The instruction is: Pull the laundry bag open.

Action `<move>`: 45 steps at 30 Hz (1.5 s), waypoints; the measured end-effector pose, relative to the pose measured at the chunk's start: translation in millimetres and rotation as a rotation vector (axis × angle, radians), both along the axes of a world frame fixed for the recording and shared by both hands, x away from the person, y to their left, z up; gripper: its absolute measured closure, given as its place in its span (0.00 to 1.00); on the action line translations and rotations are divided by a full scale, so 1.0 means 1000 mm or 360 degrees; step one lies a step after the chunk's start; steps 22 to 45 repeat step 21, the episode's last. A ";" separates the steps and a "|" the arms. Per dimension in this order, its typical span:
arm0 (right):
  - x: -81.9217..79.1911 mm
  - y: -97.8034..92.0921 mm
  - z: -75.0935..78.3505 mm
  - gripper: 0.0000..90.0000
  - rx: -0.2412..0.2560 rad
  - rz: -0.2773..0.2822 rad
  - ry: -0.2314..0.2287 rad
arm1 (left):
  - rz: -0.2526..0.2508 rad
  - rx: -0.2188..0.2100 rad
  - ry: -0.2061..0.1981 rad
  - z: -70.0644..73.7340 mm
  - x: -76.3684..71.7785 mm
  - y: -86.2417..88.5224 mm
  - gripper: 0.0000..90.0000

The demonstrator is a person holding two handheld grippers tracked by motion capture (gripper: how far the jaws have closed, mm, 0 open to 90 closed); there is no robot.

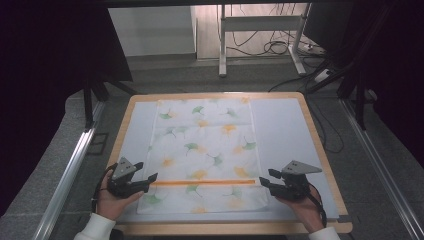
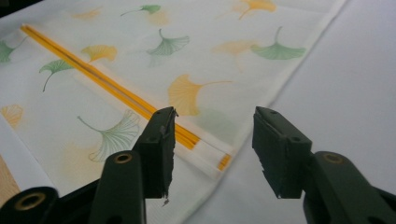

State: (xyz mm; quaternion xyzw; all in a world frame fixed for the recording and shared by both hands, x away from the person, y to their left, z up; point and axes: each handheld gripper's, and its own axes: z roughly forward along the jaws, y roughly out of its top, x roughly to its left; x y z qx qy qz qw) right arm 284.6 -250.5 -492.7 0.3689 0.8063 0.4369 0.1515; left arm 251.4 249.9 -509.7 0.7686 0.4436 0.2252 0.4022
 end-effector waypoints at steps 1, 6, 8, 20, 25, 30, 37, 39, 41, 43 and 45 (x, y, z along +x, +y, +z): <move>0.000 -0.004 0.001 0.51 0.0010 -0.0013 0.0003 | 0.0010 0.0008 -0.0001 -0.001 0.000 0.001 0.35; 0.000 -0.023 -0.001 0.47 0.0027 -0.0101 0.0023 | 0.0069 0.0028 -0.0006 -0.004 0.002 0.006 0.33; 0.002 -0.027 -0.002 0.46 0.0043 -0.0122 0.0037 | 0.0064 0.0038 -0.0004 -0.005 0.002 0.007 0.33; 0.002 -0.023 -0.004 0.45 0.0004 -0.0105 0.0030 | 0.0070 0.0087 -0.0016 -0.008 0.003 0.005 0.32; 0.002 -0.023 -0.004 0.44 0.0006 -0.0107 0.0031 | 0.0068 0.0093 -0.0017 -0.008 0.004 0.005 0.31; 0.002 -0.023 -0.004 0.44 0.0006 -0.0107 0.0031 | 0.0068 0.0093 -0.0017 -0.008 0.004 0.005 0.31; 0.002 -0.023 -0.004 0.44 0.0006 -0.0107 0.0031 | 0.0068 0.0093 -0.0017 -0.008 0.004 0.005 0.31; 0.002 -0.023 -0.004 0.44 0.0006 -0.0107 0.0031 | 0.0068 0.0093 -0.0017 -0.008 0.004 0.005 0.31; 0.002 -0.023 -0.004 0.44 0.0006 -0.0107 0.0031 | 0.0068 0.0093 -0.0017 -0.008 0.004 0.005 0.31; 0.002 -0.023 -0.004 0.44 0.0006 -0.0107 0.0031 | 0.0068 0.0093 -0.0017 -0.008 0.004 0.005 0.31; 0.002 -0.023 -0.004 0.44 0.0006 -0.0107 0.0031 | 0.0068 0.0093 -0.0017 -0.008 0.004 0.005 0.31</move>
